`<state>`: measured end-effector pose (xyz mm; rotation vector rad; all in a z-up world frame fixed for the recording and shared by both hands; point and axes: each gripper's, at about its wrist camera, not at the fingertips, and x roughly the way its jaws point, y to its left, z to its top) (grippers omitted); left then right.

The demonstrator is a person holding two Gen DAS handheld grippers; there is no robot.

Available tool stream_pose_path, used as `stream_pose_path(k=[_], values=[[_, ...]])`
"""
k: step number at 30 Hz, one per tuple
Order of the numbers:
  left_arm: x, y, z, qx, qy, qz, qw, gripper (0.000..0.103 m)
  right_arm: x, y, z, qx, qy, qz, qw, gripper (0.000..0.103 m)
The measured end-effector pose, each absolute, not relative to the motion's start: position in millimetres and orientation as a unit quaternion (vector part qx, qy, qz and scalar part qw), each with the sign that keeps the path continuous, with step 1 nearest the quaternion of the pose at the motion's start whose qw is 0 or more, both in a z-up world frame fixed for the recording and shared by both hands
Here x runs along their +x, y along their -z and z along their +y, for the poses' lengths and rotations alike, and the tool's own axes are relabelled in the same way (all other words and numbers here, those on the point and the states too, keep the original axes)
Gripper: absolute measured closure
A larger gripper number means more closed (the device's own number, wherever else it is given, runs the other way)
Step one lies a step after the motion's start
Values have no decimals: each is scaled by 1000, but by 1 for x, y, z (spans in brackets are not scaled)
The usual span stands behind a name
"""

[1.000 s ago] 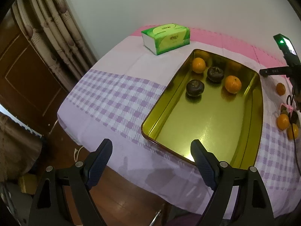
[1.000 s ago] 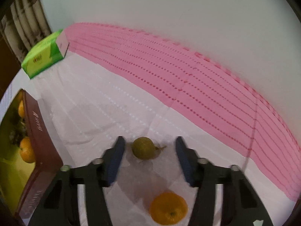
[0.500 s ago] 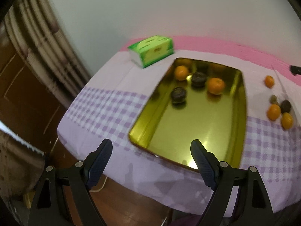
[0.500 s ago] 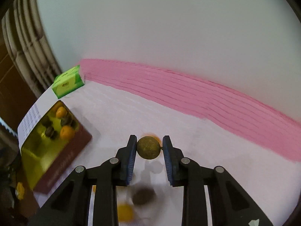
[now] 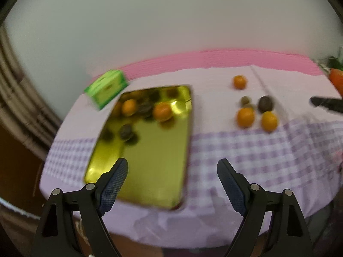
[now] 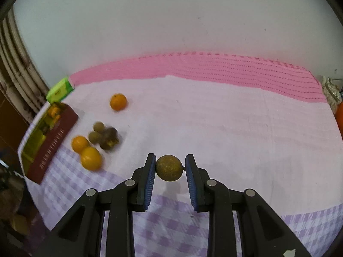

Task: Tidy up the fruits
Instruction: 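Grasp a small green-brown fruit with the right gripper, then grasp a mandarin orange with the left gripper while the right holds the green fruit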

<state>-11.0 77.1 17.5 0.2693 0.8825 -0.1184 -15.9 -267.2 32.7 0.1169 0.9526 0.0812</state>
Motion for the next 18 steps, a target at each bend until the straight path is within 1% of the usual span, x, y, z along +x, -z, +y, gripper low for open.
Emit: stream_pose_path(k=[4,7,13,18], values=[[15,-20,48,129,93,433,887,18,-21,-15,-278,69,-37,463,883,78],[33,-18,26,146,114,430,884,18,-24,-3,-280,52,-30,468,882,77],[77,6,-8,158,181,463,853,18,-28,10,-272,9,-25,454,891,76],[101,25,-22,168,213,482,833,18,-29,10,-279,33,-36,443,895,74]])
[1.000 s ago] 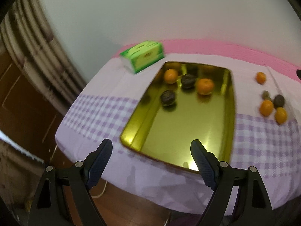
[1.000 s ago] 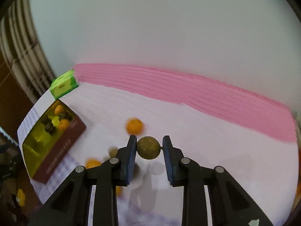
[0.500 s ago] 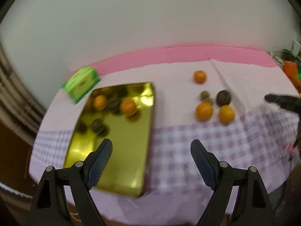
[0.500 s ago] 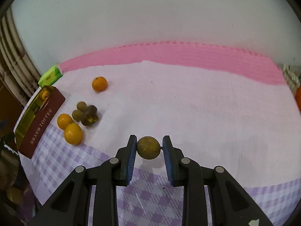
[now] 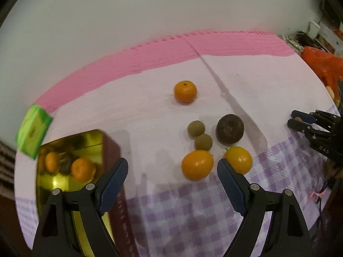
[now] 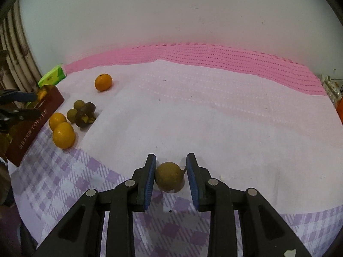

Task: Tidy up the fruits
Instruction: 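Grasp a mandarin orange with the left gripper while the right holds the green fruit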

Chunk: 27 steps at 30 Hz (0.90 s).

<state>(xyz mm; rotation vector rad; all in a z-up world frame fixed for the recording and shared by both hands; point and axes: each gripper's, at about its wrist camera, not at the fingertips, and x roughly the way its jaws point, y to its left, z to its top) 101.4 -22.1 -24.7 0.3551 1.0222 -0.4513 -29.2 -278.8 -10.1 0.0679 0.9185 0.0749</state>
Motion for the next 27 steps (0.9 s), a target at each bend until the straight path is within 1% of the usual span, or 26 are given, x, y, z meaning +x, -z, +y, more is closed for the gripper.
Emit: stream_pose_path(k=[5,9,11,13,14,15,18,21,27], values=[[113,38,-29,183,250,491,814,18,-28,9,-282,43,-41,442,895,74],[124,48,-32,177,262,508,801,18,-28,9,-282,46,-42,442,895,74],[126,54,-34,179,263,514,797,21,-28,9,-282,46,-43,442,895,74],[127,62,-36,176,269,523,789,32,-29,9,-282,47,-43,441,895,74],[126,65,-36,174,271,529,785,55,-29,9,-282,47,-43,441,895,74],[126,71,-37,176,268,539,779,64,-29,9,-282,48,-43,441,895,74],[118,69,-35,166,263,530,789,65,-28,10,-284,51,-45,442,895,74],[107,63,-26,139,240,540,795,65,-28,10,-283,49,-44,442,895,74],[71,25,1,72,217,529,817,65,-28,11,-282,46,-41,442,895,74]])
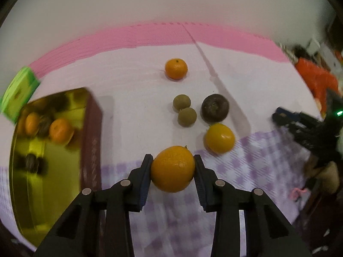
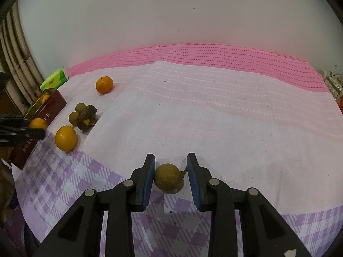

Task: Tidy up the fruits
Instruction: 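Grasp a mandarin orange with the left gripper while the right holds the green fruit, then carry the orange over the gold tray and release it with the left gripper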

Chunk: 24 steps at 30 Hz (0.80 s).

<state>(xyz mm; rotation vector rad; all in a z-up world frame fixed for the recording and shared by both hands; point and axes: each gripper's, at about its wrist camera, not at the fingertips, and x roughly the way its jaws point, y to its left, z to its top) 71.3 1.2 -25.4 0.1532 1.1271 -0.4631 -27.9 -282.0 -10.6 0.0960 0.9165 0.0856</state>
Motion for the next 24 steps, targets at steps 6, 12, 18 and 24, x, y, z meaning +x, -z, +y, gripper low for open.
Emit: stream_pose_path(k=[6,12,18,24], values=[[42,-4,26,56,165,510,842,64,-28,11,-280,42,-39,443,895,74],[30,-15,49,53,116,498,858,64,-28,11,-278,33,-34,444,895,74],[25,-10,81,45,84,495,864,64,-28,10,-275,25,-28,445,895,74],[19,3,119,20,51,492,869,64,-29,10,-273,18,-24,446,895,74]])
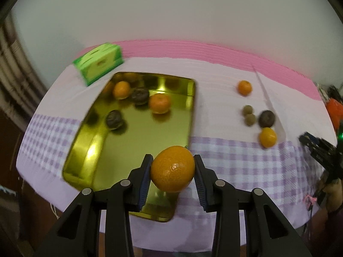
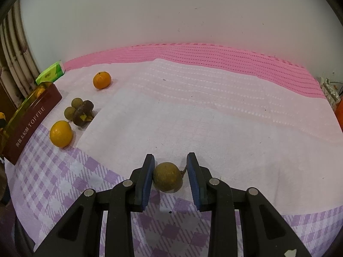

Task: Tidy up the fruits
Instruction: 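Carry the orange over the gold tray and release it with the left gripper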

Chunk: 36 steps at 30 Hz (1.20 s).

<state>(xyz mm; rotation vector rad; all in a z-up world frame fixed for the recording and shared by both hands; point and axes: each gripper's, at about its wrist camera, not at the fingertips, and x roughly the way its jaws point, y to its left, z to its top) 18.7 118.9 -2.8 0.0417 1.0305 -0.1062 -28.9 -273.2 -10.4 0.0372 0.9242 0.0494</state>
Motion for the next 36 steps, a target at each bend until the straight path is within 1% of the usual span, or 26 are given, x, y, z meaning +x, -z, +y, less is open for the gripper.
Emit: stream_pose_path(k=[5,12,20,36], values=[[27,14,162,-10,7,507,862,64,-29,10,-272,14,-22,446,894,74],[37,24,199,-41,-34,500,864,64,-29,10,-272,14,-21,447,894,74],[42,40,204,-27,-40,500,865,64,-29,10,-272,14,-21,447,894,74],[50,55,200,-1,-44,508,860,64,-29,10,-272,15,-21,446,894,74]])
